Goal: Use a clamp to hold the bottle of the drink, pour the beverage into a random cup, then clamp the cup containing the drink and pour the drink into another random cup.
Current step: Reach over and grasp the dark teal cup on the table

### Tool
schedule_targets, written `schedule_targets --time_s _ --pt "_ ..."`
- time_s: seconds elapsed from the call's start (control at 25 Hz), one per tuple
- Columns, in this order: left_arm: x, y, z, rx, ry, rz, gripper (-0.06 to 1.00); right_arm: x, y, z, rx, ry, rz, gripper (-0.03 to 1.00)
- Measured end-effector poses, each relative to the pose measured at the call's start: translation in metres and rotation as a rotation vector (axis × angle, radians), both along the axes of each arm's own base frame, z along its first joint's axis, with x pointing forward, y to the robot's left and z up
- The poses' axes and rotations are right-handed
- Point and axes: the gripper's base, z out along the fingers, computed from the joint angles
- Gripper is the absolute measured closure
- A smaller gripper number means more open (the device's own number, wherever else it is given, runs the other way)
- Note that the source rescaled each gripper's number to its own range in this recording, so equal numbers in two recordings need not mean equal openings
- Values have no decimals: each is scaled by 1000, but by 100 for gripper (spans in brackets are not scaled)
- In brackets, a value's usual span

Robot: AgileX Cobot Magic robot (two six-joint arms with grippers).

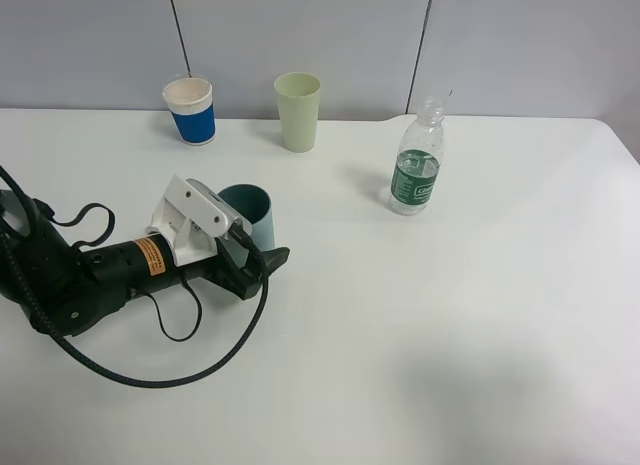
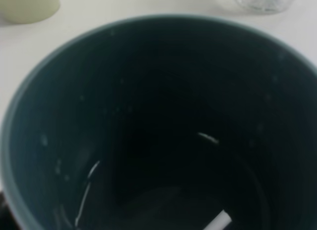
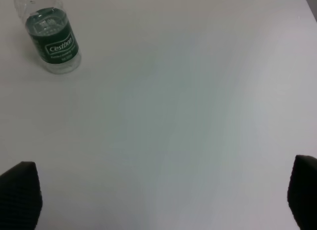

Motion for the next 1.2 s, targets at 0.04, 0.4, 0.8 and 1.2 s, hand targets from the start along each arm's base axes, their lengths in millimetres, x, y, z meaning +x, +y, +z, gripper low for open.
schedule_targets --time_s 0.04,0.4,0.8,1.2 --pt "0 0 0 0 0 0 58 0 0 0 0 0 0 -3" --pt "1 1 0 0 0 22 91 0 0 0 0 0 0 -3" --pt "15 19 13 -51 24 299 91 0 0 0 0 0 0 -3" --pt "25 45 62 -99 -71 579 91 0 0 0 0 0 0 -3"
